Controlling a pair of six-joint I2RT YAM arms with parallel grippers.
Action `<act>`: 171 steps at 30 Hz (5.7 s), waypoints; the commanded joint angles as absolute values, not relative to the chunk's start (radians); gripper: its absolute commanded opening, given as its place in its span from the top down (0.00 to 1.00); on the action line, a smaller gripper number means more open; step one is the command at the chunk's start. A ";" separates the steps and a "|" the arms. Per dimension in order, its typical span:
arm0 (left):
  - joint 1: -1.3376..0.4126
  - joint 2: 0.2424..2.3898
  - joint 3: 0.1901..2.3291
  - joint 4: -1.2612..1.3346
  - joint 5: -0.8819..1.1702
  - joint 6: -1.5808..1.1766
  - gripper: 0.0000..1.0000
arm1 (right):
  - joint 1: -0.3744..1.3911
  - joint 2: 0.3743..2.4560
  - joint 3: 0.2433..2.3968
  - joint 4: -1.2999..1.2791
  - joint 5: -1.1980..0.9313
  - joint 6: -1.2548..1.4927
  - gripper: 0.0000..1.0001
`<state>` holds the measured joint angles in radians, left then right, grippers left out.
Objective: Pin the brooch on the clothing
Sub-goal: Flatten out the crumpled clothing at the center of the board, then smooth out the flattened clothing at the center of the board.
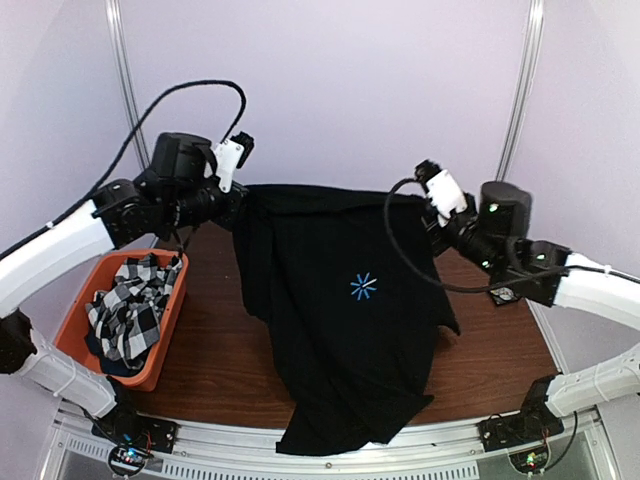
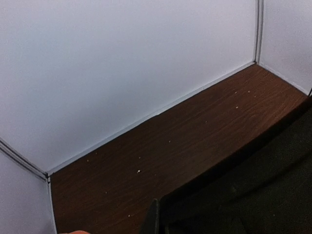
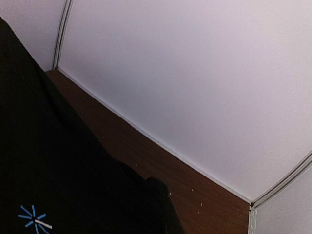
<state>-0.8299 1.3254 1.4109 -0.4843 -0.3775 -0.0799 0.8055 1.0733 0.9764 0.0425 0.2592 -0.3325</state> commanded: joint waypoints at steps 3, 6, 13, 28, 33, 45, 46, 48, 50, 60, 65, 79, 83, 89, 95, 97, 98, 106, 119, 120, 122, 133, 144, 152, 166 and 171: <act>-0.773 1.603 1.361 -0.385 -0.528 -0.225 1.00 | 0.784 1.308 0.867 0.275 0.552 -0.306 1.00; -0.758 1.739 1.410 -0.337 -0.536 -0.207 1.00 | 0.746 1.407 0.871 0.350 0.571 -0.270 1.00; -0.681 1.900 1.531 -0.269 -0.474 -0.185 1.00 | 0.664 1.569 0.944 0.409 0.554 -0.226 1.00; -0.607 2.212 1.783 -0.393 -0.558 -0.249 0.59 | 0.631 1.920 1.288 0.274 0.524 -0.179 0.69; -0.577 2.205 1.850 -0.543 -0.565 -0.339 0.05 | 0.630 1.827 1.250 0.138 0.511 -0.134 0.42; -0.629 1.878 1.523 -0.526 -0.289 -0.478 0.05 | 0.631 1.470 0.987 -0.103 0.256 -0.015 0.25; -0.650 1.879 1.495 -0.526 -0.291 -0.481 0.06 | 0.631 1.464 0.970 -0.103 0.244 -0.007 0.25; -0.682 1.891 1.444 -0.527 -0.311 -0.493 0.07 | 0.631 1.464 0.941 -0.092 0.230 -0.002 0.25; -0.694 1.913 1.408 -0.527 -0.309 -0.513 0.07 | 0.632 1.482 0.924 -0.084 0.234 -0.001 0.25; -0.725 1.991 1.365 -0.551 -0.319 -0.550 0.07 | 0.633 1.654 0.921 -0.044 0.125 0.056 0.23; -0.728 2.033 1.353 -0.573 -0.340 -0.561 0.11 | 0.632 1.765 0.959 -0.060 0.107 0.067 0.24; -0.722 2.155 1.394 -0.721 -0.472 -0.549 0.19 | 0.630 1.920 1.086 -0.216 0.300 0.088 0.21; -0.694 2.144 1.388 -0.758 -0.475 -0.554 0.19 | 0.607 1.973 1.180 -0.346 0.327 0.162 0.20; -0.657 2.072 1.346 -0.765 -0.458 -0.525 0.18 | 0.557 2.029 1.195 -0.403 0.315 0.274 0.15; -0.618 2.006 1.322 -0.774 -0.457 -0.467 0.15 | 0.516 2.039 1.210 -0.414 0.244 0.347 0.08; -0.585 2.002 1.328 -0.786 -0.449 -0.460 0.15 | 0.496 2.025 1.213 -0.411 0.221 0.363 0.08; -0.567 1.999 1.334 -0.788 -0.437 -0.459 0.15 | 0.489 2.017 1.217 -0.410 0.217 0.366 0.08; -0.540 1.975 1.522 -0.844 -0.465 -0.430 0.06 | 0.486 1.889 1.239 -0.381 0.146 0.351 0.09; -0.724 1.607 1.336 -0.793 -0.270 -0.536 0.02 | 0.675 1.420 0.965 -0.372 0.090 0.466 0.08; -0.758 1.584 1.291 -0.786 -0.233 -0.571 0.02 | 0.704 1.387 0.927 -0.366 0.103 0.493 0.08; -0.813 1.543 1.204 -0.760 -0.172 -0.642 0.02 | 0.757 1.332 0.853 -0.355 0.128 0.565 0.09; -0.961 1.464 0.997 -0.632 0.079 -0.807 0.02 | 0.885 1.111 0.562 -0.338 0.191 0.922 0.11; -0.966 1.650 1.011 -0.511 0.201 -0.811 0.02 | 0.929 1.292 0.509 -0.143 0.147 1.017 0.10; -0.965 1.714 1.017 -0.496 0.185 -0.815 0.04 | 0.934 1.286 0.500 -0.132 0.163 1.021 0.10; -0.966 1.831 1.060 -0.503 0.164 -0.802 0.34 | 0.937 1.262 0.483 -0.133 0.176 1.015 0.09; -0.965 1.824 1.073 -0.512 0.158 -0.798 0.86 | 0.939 1.266 0.472 -0.123 0.168 1.013 0.09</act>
